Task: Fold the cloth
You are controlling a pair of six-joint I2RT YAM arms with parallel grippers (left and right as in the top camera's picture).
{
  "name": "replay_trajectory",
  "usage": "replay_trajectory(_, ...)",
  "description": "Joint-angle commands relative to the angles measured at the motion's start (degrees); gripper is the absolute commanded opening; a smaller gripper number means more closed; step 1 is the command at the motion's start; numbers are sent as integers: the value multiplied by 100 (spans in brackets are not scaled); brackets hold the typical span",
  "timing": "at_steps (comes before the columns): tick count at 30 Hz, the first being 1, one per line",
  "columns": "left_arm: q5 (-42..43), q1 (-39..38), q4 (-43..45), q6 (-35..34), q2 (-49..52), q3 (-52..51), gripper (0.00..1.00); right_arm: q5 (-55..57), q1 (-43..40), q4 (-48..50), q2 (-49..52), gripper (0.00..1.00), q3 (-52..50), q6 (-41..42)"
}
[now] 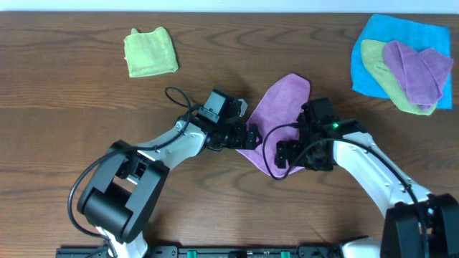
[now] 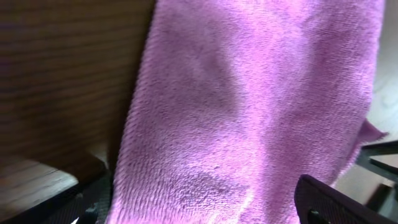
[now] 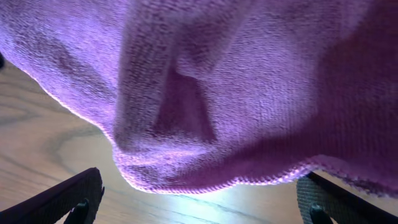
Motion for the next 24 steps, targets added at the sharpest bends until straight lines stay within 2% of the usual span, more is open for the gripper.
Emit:
replay_trajectory(1, -857, 57, -308, 181, 260, -212, 98, 435, -39, -79, -164, 99, 4, 83)
replay_trajectory(7, -831, 63, -629, 221, 260, -212, 97, 804, -39, -195, -240, 99, 4, 490)
replay_trajectory(10, -831, 44, -933, 310, 260, -212, 98, 1121, -39, -446, -249, 94, 4, 1399)
replay_trajectory(12, -813, 44, -1119, 323, 260, -212, 98, 1875, -31, -824, -326, 94, 4, 2326)
replay_trajectory(15, -782, 44, -1233, 352, 260, -212, 97, 2435, -24, -1060, -640, 99, 4, 2942)
replay_trajectory(19, -752, 44, -1222, 348, 260, -212, 95, 2428, -24, -726, -1174, 98, 2, 3399)
replay_trajectory(24, -855, 44, -1220, 350, 260, -212, 95, 1978, -35, 83, -1272, 94, -116, 4284)
